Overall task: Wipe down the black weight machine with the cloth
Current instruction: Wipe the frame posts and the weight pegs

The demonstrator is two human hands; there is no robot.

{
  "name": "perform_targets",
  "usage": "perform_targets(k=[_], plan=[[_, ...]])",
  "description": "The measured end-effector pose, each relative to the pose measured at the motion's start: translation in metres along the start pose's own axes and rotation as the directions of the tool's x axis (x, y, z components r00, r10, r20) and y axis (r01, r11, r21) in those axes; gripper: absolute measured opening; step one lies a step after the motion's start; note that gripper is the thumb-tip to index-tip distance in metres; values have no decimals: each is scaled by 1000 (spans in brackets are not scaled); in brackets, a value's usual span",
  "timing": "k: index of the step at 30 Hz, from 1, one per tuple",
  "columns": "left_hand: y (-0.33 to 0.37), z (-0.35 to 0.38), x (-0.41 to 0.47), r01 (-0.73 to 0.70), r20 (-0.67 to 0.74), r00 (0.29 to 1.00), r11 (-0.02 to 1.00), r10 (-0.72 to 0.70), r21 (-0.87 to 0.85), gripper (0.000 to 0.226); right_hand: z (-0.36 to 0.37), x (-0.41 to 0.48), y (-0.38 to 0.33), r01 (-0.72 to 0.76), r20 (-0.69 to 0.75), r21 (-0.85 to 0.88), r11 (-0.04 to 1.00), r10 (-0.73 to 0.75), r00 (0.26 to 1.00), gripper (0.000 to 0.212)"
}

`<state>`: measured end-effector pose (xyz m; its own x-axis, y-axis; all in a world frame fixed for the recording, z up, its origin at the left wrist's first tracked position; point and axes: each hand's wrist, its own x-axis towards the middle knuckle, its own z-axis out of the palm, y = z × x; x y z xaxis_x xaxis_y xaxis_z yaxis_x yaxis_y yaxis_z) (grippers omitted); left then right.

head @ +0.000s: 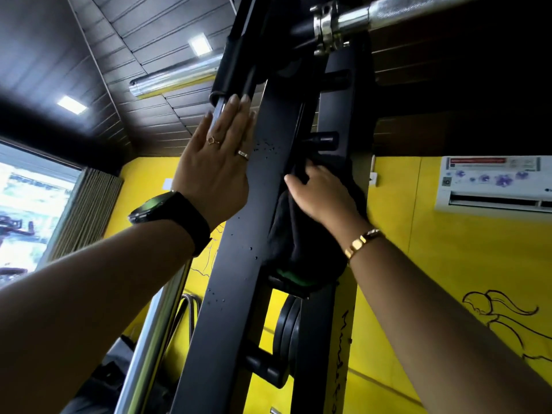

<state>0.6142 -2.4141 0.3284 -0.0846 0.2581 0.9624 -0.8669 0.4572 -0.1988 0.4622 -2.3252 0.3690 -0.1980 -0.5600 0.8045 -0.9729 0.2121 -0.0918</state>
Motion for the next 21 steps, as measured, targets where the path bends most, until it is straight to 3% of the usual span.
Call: perform_targets(k=[1,3,7,11,13,17,21], plan=[[1,0,-3,-4,1,1000,1000,4,12,65,-1,11,0,-56,70,119,991,48,996,63],[2,0,-5,-9,4,1000,1000,9,26,65,-2,23,0,-93,147,188,978,66,987,66],[2,-2,-9,-5,27,1000,999,4,35,64,2,-4,2,104,55,-54,993,-101,993,53],[4,-4,-13,-14,31,999,999,13,29,63,8,-56,9,328,-115,-238,914,-362,925,43],[5,-4,-17,-11,30,1000,1000,10,24,62,15,-69,10,342,-139,-321,883,-401,905,45],[7,-4,-22,-21,27,999,999,21,25,61,7,-39,3,178,-75,-236,955,-200,977,54],[8,-7,-31,-13,60,998,999,11,38,62,1,-20,-7,48,-57,-145,988,-57,997,49]])
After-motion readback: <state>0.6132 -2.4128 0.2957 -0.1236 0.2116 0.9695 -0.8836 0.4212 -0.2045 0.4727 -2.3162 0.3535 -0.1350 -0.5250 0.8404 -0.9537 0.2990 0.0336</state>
